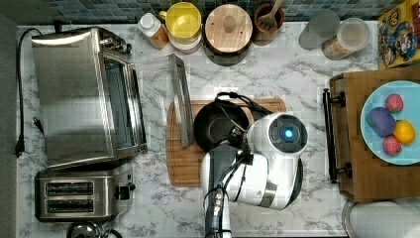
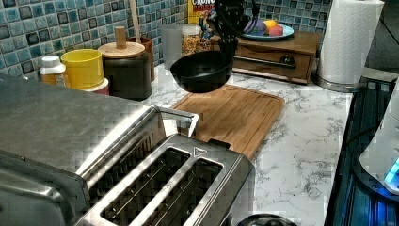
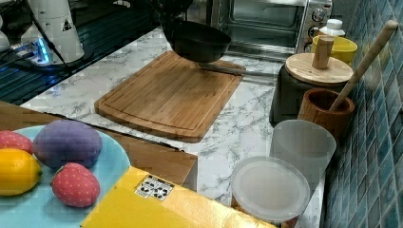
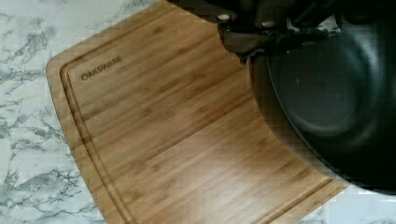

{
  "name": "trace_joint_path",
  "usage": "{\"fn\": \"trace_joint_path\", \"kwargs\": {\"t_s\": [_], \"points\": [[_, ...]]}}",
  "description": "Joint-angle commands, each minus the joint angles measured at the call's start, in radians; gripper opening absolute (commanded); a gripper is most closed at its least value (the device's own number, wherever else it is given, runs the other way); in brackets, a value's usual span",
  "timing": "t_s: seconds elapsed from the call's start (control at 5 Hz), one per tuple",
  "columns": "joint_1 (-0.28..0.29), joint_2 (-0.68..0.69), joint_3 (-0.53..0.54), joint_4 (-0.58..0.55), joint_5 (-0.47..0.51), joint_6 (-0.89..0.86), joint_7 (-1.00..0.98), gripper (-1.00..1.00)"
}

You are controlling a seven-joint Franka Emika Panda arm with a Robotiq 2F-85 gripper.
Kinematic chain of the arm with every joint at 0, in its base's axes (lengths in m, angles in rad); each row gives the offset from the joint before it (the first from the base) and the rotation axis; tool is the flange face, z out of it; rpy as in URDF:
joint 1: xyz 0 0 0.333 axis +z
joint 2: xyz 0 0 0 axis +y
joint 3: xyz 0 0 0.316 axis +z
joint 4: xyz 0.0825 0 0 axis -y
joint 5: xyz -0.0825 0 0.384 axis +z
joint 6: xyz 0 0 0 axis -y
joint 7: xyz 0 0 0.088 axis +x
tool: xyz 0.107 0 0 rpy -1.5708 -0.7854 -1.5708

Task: Pick up the bowl.

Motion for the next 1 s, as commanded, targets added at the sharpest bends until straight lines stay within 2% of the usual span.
{"fn": "trace_joint_path", "kwargs": {"t_s": [0.2, 0.4, 0.8, 1.0], "points": [[0.094, -0.006, 0.08, 0.317, -0.061, -0.089, -0.105, -1.0], [0.102, -0.018, 0.087, 0.269, -0.093, -0.048, -0.104, -1.0], [0.068, 0.01, 0.07, 0.292, -0.045, -0.075, -0.089, -1.0], [0.032, 0.01, 0.105, 0.292, -0.042, -0.075, -0.092, -1.0]]}}
